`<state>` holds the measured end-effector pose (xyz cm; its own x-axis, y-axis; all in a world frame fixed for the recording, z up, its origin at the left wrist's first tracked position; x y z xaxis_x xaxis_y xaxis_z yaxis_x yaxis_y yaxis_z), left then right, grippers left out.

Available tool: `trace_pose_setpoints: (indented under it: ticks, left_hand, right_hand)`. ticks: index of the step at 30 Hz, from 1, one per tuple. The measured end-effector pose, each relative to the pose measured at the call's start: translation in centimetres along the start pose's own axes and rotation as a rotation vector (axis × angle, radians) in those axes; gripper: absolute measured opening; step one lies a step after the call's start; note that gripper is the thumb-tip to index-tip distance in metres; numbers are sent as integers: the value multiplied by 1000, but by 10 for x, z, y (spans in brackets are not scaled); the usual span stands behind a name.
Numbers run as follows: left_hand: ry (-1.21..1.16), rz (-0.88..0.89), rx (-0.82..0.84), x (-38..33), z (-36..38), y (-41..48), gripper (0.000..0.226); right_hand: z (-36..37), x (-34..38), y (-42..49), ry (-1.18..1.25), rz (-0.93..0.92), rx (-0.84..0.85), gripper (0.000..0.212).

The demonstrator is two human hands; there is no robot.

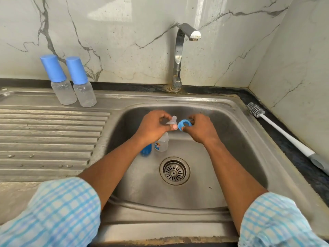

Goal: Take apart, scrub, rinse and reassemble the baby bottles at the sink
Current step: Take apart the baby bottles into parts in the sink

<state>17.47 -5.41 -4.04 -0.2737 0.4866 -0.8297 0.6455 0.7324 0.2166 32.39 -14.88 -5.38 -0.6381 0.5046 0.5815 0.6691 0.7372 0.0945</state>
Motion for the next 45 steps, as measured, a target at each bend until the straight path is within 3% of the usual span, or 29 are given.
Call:
trace_pose_setpoints:
  ticks: [4,7,10,20,30,37,41,45]
  left_hand:
    - [403,72,169,7,42,28,25]
    - [680,90,274,15,63,38,22]
    - [867,143,359,21,82,51,25]
    - [1301,254,604,45,133,60,26]
    - [1291,277,584,46,134,54,36]
    - [993,381,306,-4,85,39,27]
    - [729,262,136,-20,36,19,23]
    - [577,80,17,-8,-16,-2,27]
  right_hand:
    - [26,-38,15,-188,40,160,35]
    - [38,-62,17,-232,75,241,41]
    - [52,-74,23,-234,84,281,52]
    - [92,-69,35,-395,21,310,40]
    - [80,-53,35,-452,6,219,31]
    - [43,-22,29,-379,4,75,19]
    - [26,2,17,-305,-52,51,16]
    - [21,29,-3,-159,-117,63,27]
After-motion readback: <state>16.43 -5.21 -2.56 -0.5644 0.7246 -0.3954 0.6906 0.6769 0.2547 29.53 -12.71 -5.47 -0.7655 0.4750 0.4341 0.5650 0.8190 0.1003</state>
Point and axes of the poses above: each hand's wrist, its own y-axis towards the middle knuckle, its own z-axis out of the palm, x = y × z, the point moved 8 cm from there along y, towards the middle knuckle, and after that the axes turned 2 degrees about -x, right-handed, at the moved point
